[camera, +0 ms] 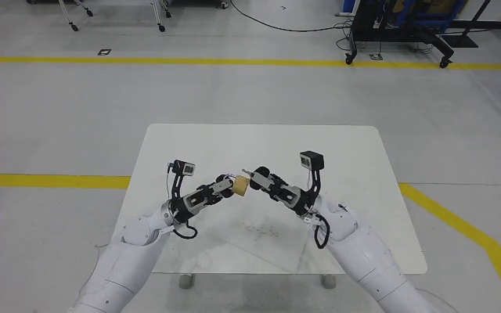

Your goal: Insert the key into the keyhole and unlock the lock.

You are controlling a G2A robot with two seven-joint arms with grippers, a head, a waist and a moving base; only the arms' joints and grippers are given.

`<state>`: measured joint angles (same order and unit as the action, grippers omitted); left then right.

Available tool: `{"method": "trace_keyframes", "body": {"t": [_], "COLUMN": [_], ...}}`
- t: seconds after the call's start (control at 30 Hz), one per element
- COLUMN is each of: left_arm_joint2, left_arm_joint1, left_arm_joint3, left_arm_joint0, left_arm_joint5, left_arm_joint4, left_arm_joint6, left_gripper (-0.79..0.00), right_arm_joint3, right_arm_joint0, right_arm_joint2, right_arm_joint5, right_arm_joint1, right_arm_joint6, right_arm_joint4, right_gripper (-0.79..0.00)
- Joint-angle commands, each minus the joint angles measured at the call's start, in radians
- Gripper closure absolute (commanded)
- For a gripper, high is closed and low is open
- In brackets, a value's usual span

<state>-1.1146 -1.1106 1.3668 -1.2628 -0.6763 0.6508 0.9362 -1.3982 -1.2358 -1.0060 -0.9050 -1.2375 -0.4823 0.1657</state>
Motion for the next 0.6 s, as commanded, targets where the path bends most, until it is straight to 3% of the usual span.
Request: {"method": "trace_keyframes", "body": {"t": [0.0,0.57], "left_arm_joint2": [0.002,0.003], "left_arm_joint1": [-0.001,-0.003], "left_arm_joint3": [-0.001,0.000], "left_arm_joint0": [0.002,0.007], "left_arm_joint5": [0.002,0.011], "left_arm_joint4": [0.005,-0.030], "left_arm_joint6": [0.005,0.087], "left_gripper": [0.000,0.000], "right_arm_joint3": [-0.001,0.030], "right_arm_joint0": [0.000,0.038], "right_arm_joint2": [0.004,0.014], "right_arm_joint5": [0.007,0.026], "right_arm_joint1": [-0.001,-0.010], "right_arm_joint6": [-0.001,0.000], "right_arm_joint4": [-0.004,0.012], "right_gripper": [0.000,0.000]}}
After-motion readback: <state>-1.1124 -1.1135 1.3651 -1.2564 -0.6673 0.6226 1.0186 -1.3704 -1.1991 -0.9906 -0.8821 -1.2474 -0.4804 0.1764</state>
